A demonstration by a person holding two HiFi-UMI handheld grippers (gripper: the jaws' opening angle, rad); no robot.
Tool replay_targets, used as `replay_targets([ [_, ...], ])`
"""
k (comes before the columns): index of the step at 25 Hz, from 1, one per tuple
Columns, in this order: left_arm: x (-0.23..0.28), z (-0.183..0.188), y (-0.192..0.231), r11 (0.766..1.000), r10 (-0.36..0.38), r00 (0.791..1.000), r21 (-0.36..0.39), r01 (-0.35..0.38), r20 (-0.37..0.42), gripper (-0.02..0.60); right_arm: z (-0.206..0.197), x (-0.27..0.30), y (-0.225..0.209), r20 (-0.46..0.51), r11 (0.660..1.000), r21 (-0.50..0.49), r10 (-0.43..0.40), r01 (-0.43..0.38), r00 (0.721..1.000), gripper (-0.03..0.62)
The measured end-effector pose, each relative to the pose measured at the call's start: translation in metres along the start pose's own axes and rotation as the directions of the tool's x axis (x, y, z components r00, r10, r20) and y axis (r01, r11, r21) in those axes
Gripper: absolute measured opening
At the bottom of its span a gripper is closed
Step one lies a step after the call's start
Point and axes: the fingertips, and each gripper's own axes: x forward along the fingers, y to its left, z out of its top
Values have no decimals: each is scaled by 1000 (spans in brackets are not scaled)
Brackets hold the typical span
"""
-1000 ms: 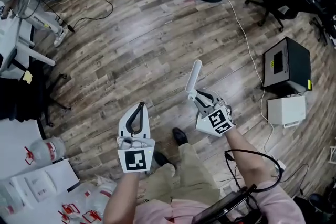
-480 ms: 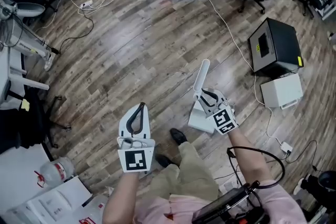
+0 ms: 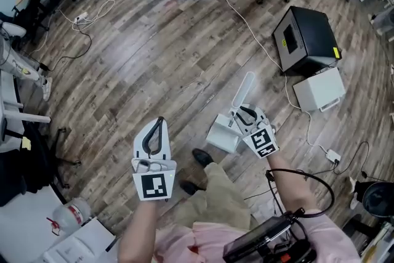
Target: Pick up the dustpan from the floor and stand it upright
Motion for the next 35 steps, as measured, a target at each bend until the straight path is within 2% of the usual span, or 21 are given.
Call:
replay_targets([
  [14,-3,13,-10,999,-52,999,16,52,11,9,-30,-42,-2,-72,996,48,-78,81,994,94],
  [26,-37,23,-14,997,-76,996,25,75,43,9,-60,-70,8,-166,984,94,-133,150,977,115],
  [30,-54,27,-14,997,-73,996,29,71,58,9,-71,-82,16,-183,972,148,-156,184,971,117],
  [33,-67,30,-11,997,-69,995,32,67,66,9,-75,-88,21,-189,956,200,-176,214,966,156],
  [35,-76,31,-8,997,-66,995,34,64,69,9,-78,-91,22,-195,944,230,-193,236,962,158],
])
